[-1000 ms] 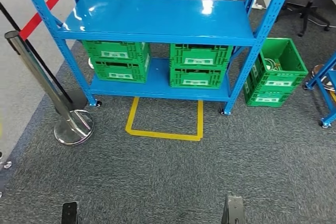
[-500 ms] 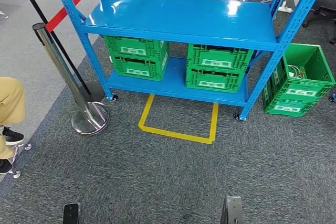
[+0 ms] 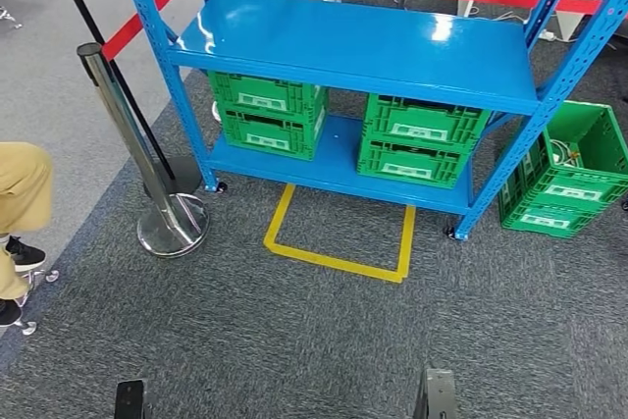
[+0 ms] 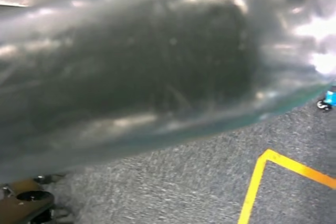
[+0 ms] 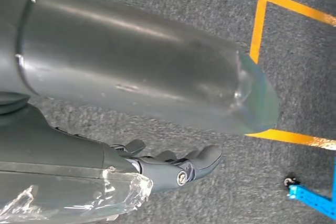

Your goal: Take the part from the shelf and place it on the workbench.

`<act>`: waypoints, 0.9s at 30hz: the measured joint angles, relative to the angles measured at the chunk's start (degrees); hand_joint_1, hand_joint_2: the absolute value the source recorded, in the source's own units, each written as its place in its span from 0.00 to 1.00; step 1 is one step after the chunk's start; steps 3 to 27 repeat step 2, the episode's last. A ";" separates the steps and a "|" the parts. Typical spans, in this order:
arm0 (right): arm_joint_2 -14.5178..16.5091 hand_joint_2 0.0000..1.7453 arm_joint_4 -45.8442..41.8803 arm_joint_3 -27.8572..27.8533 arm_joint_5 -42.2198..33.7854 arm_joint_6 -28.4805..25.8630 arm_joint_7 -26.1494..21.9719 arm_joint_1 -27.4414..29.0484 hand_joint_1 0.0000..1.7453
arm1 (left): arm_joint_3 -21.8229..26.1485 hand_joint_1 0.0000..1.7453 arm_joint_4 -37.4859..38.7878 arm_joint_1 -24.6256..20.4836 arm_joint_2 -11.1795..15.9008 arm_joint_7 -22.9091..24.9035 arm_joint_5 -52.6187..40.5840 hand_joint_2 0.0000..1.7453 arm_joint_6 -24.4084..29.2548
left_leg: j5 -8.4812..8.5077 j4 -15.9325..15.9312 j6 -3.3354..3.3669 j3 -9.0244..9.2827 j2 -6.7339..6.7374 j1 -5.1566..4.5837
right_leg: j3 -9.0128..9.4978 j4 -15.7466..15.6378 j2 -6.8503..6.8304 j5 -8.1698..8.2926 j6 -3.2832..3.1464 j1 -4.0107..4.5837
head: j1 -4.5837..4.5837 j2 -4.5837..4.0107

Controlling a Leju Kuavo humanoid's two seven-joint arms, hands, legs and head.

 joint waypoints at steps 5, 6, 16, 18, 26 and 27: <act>-0.01 0.00 -0.01 0.02 0.01 -0.05 0.00 -0.01 0.00 | -0.02 0.00 0.00 -0.05 -0.01 0.00 0.07 0.00 -0.01 | -0.75 0.04 -0.50 0.67 -0.03 -0.09 | 1.71 -3.97 -0.07 0.84 -0.54 0.15 | 0.00 0.00; -0.01 0.00 -0.01 0.02 0.01 -0.05 0.00 -0.01 0.00 | -0.02 0.00 0.00 -0.05 -0.01 0.00 0.07 0.00 -0.01 | -0.75 0.04 -0.50 0.67 -0.03 -0.09 | 1.71 -3.97 -0.07 0.84 -0.54 0.15 | 0.00 0.00; -0.01 0.00 -0.01 0.02 0.01 -0.05 0.00 -0.01 0.00 | -0.02 0.00 0.00 -0.05 -0.01 0.00 0.07 0.00 -0.01 | -0.75 0.04 -0.50 0.67 -0.03 -0.09 | 1.71 -3.97 -0.07 0.84 -0.54 0.15 | 0.00 0.00; -0.01 0.00 -0.01 0.02 0.01 -0.05 0.00 -0.01 0.00 | -0.02 0.00 0.00 -0.05 -0.01 0.00 0.07 0.00 -0.01 | -0.75 0.04 -0.50 0.67 -0.03 -0.09 | 1.71 -3.97 -0.07 0.84 -0.54 0.15 | 0.00 0.00; -0.01 0.00 -0.01 0.02 0.01 -0.05 0.00 -0.01 0.00 | -0.02 0.00 0.00 -0.05 -0.01 0.00 0.07 0.00 -0.01 | -0.75 0.04 -0.50 0.67 -0.03 -0.09 | 1.71 -3.97 -0.07 0.84 -0.54 0.15 | 0.00 0.00; -0.01 0.00 -0.01 0.02 0.01 -0.05 0.00 -0.01 0.00 | -0.02 0.00 0.00 -0.05 -0.01 0.00 0.07 0.00 -0.01 | -0.75 0.04 -0.50 0.67 -0.03 -0.09 | 1.71 -3.97 -0.07 0.84 -0.54 0.15 | 0.00 0.00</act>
